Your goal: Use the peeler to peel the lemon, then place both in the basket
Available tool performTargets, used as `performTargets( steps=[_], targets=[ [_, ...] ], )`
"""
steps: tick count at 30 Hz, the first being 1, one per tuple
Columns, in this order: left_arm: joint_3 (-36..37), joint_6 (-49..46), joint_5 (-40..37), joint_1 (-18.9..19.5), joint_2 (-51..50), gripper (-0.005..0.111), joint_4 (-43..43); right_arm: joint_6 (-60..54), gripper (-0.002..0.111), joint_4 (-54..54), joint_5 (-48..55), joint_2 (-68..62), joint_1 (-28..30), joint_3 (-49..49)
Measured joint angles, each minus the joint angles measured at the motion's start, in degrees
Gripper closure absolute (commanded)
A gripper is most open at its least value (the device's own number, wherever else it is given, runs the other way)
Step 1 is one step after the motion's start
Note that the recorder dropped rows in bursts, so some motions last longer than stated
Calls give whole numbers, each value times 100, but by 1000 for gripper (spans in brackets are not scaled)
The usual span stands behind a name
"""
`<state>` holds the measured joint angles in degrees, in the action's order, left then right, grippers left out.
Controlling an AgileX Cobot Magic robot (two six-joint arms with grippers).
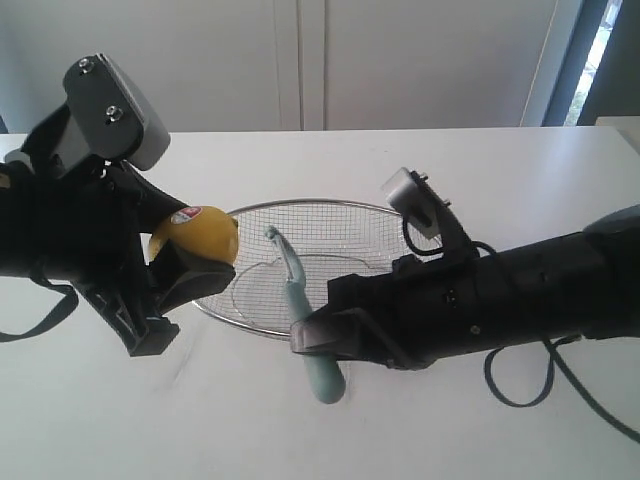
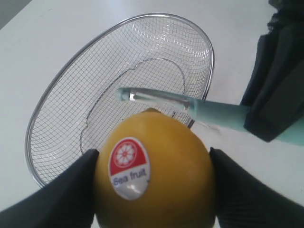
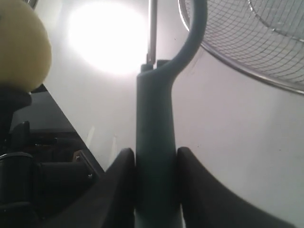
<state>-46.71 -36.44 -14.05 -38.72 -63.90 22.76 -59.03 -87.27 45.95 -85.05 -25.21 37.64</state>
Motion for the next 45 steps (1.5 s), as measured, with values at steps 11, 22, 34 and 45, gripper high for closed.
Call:
performTargets(
  steps=[11,22,34,45],
  targets=[
    [0,0,21,0,0,107,113,-148,108,-757,54,-319,-577,36],
    [0,0,72,0,0,107,184,-281,108,-957,101,-319,-792,160],
    [0,-82,93,0,0,107,184,-299,108,-989,141,-319,-792,160],
    [0,-472,288,0,-33,107,184,-299,108,-989,235,-319,-792,160]
  ],
)
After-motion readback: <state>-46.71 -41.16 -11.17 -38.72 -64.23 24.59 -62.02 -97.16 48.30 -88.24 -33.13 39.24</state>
